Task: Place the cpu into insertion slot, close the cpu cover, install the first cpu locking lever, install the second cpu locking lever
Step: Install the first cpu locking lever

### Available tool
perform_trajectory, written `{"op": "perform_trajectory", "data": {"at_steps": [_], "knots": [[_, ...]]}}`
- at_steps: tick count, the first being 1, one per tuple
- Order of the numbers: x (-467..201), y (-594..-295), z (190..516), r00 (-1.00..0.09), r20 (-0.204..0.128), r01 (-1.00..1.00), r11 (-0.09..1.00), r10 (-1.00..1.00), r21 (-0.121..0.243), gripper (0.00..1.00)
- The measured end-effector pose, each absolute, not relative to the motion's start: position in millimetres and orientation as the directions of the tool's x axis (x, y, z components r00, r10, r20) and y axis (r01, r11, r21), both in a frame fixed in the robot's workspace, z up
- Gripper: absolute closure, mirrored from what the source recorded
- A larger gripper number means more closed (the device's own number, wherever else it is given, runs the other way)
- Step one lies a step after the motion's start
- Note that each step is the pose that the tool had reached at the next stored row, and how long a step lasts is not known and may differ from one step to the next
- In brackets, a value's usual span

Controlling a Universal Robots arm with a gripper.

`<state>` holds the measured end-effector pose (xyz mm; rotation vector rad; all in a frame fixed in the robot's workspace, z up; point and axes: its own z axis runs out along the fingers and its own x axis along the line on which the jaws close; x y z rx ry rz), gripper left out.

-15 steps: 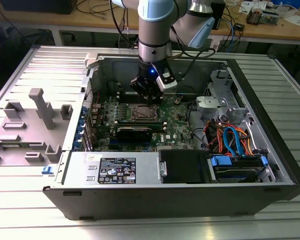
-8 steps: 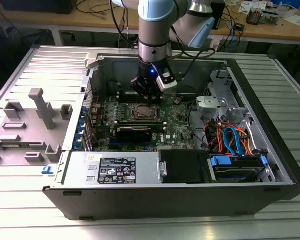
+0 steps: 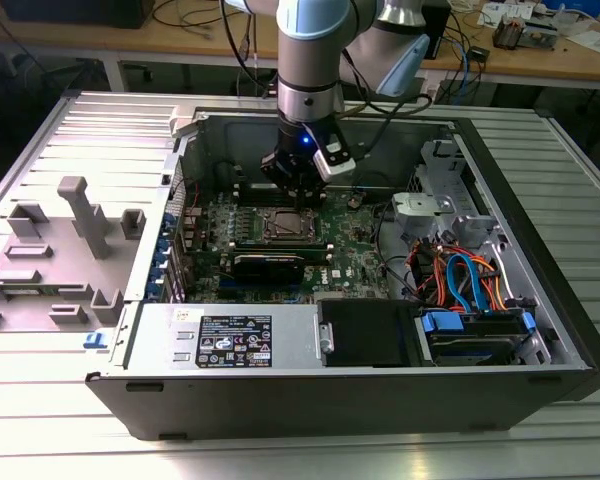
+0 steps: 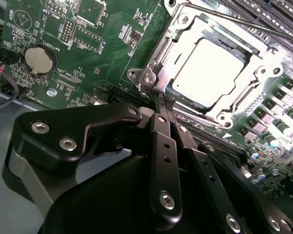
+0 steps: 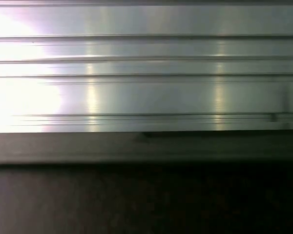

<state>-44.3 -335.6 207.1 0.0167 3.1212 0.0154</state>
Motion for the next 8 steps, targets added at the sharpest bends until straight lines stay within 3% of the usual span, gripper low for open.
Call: {"op": "perform_trajectory", "data": {"at_steps": [8], "knots": [[-44.3,-335.6,210.8,-1.0,-0.02,0.011,1.0,0.011,0.01,0.89]]}}
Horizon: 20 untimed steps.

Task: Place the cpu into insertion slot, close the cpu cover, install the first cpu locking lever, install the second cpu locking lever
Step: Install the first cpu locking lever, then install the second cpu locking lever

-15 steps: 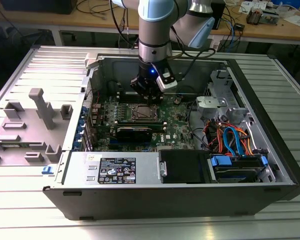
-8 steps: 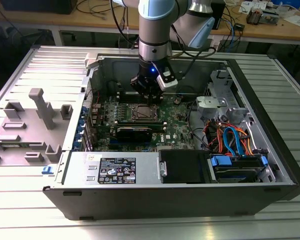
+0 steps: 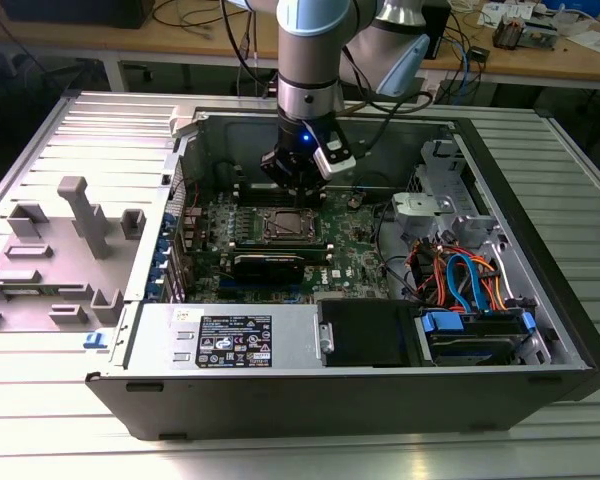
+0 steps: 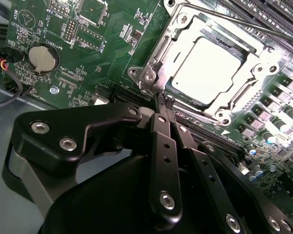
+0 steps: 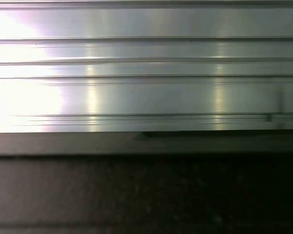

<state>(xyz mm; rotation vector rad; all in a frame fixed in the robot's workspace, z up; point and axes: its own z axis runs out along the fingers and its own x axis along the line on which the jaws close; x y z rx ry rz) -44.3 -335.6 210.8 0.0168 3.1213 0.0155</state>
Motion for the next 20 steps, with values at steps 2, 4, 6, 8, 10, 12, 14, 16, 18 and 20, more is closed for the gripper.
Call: {"op": "perform_trajectory", "data": {"at_steps": [2,4,6,8,10,12,14,16,18,20], "knots": [[-44.3,-335.6,210.9,-1.0,-0.02,0.011,1.0,0.011,0.01,0.89],[-44.3,-336.0,210.8,-1.0,-0.02,0.011,1.0,0.011,0.01,0.89],[-44.3,-336.1,210.9,-1.0,-0.02,0.011,1.0,0.011,0.01,0.89],[-44.3,-336.1,210.8,-1.0,-0.02,0.011,1.0,0.011,0.01,0.89],[-44.3,-336.1,210.9,-1.0,-0.02,0.011,1.0,0.011,0.01,0.89],[-44.3,-336.1,210.8,-1.0,-0.02,0.011,1.0,0.011,0.01,0.89],[-44.3,-336.2,210.9,-1.0,-0.02,0.011,1.0,0.011,0.01,0.89],[-44.3,-340.0,210.9,-1.0,-0.02,0.011,1.0,0.011,0.01,0.89],[-43.8,-343.8,215.3,-1.0,-0.02,0.011,1.0,0.011,0.01,0.89],[-43.6,-344.5,217.5,-1.0,-0.02,0.01,1.0,0.011,0.01,0.89]]}}
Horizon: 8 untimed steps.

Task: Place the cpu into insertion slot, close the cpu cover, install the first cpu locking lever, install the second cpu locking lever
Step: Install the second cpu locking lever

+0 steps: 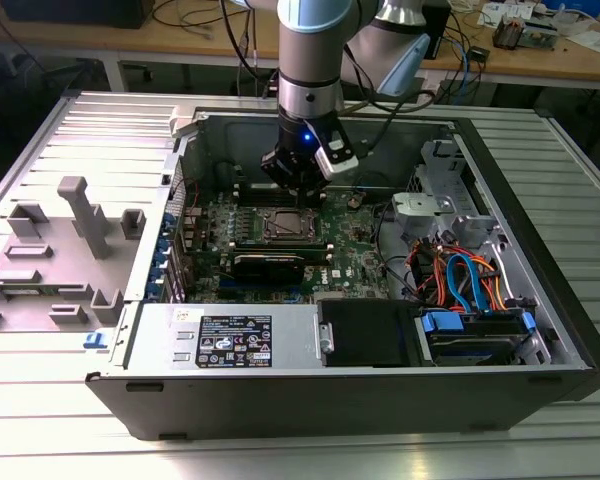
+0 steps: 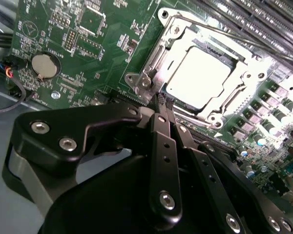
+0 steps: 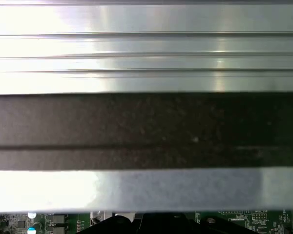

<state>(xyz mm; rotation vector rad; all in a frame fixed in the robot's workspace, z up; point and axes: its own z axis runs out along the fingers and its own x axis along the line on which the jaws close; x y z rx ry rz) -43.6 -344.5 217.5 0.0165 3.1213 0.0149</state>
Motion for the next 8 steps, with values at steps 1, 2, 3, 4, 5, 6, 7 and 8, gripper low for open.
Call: {"op": "perform_trajectory", "data": {"at_steps": [1,2,3,4,5,6,7,8], "knots": [[-43.6,-345.2,217.5,-1.0,-0.02,0.01,1.0,0.011,0.01,0.89],[-43.6,-345.9,217.5,-1.0,-0.02,0.011,1.0,0.011,0.01,0.89],[-43.6,-346.7,217.5,-1.0,-0.02,0.011,1.0,0.011,0.01,0.89],[-43.6,-347.6,217.5,-1.0,-0.02,0.011,1.0,0.011,0.01,0.89],[-43.6,-348.6,217.5,-1.0,-0.02,0.011,1.0,0.011,0.01,0.89],[-43.6,-349.5,217.5,-1.0,-0.02,0.011,1.0,0.011,0.01,0.89],[-43.6,-350.8,217.5,-1.0,-0.02,0.011,1.0,0.011,0.01,0.89],[-43.6,-353.0,217.5,-1.0,-0.02,0.011,1.0,0.011,0.01,0.89]]}}
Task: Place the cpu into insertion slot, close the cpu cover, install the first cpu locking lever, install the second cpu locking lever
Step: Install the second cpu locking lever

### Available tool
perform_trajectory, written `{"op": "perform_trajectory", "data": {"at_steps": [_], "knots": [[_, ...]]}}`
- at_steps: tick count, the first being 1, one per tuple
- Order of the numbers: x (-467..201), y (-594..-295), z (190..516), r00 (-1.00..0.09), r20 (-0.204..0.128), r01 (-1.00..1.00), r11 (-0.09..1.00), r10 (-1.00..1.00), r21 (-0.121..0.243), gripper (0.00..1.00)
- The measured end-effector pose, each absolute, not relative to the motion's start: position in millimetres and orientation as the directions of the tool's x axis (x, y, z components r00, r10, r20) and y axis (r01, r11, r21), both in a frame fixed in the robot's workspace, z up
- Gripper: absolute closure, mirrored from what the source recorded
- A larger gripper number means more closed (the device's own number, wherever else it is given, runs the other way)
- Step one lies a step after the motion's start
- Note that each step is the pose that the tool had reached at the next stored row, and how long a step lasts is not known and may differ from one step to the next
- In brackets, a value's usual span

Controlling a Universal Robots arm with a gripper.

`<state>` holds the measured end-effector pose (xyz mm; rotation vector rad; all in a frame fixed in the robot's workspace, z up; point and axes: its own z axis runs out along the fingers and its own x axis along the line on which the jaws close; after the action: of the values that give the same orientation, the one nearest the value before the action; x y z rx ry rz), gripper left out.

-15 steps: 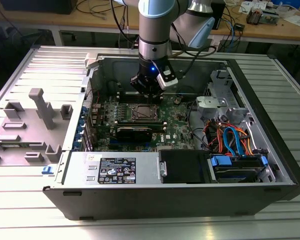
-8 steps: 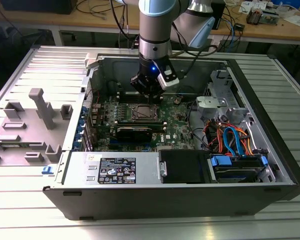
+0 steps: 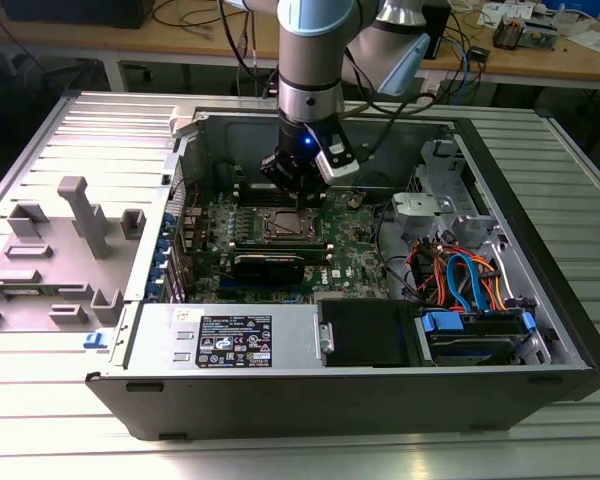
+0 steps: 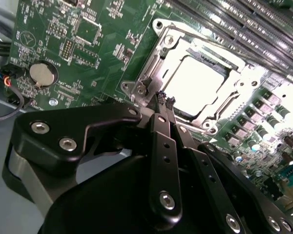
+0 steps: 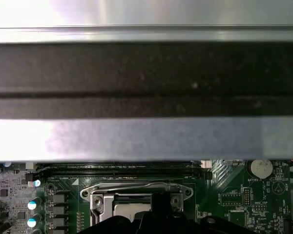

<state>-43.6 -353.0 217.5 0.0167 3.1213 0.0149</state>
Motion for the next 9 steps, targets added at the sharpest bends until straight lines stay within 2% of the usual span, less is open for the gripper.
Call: {"op": "perform_trajectory", "data": {"at_steps": [9], "knots": [[-43.7,-363.0,217.9,-1.0,-0.02,0.011,1.0,0.011,0.009,0.89]]}}
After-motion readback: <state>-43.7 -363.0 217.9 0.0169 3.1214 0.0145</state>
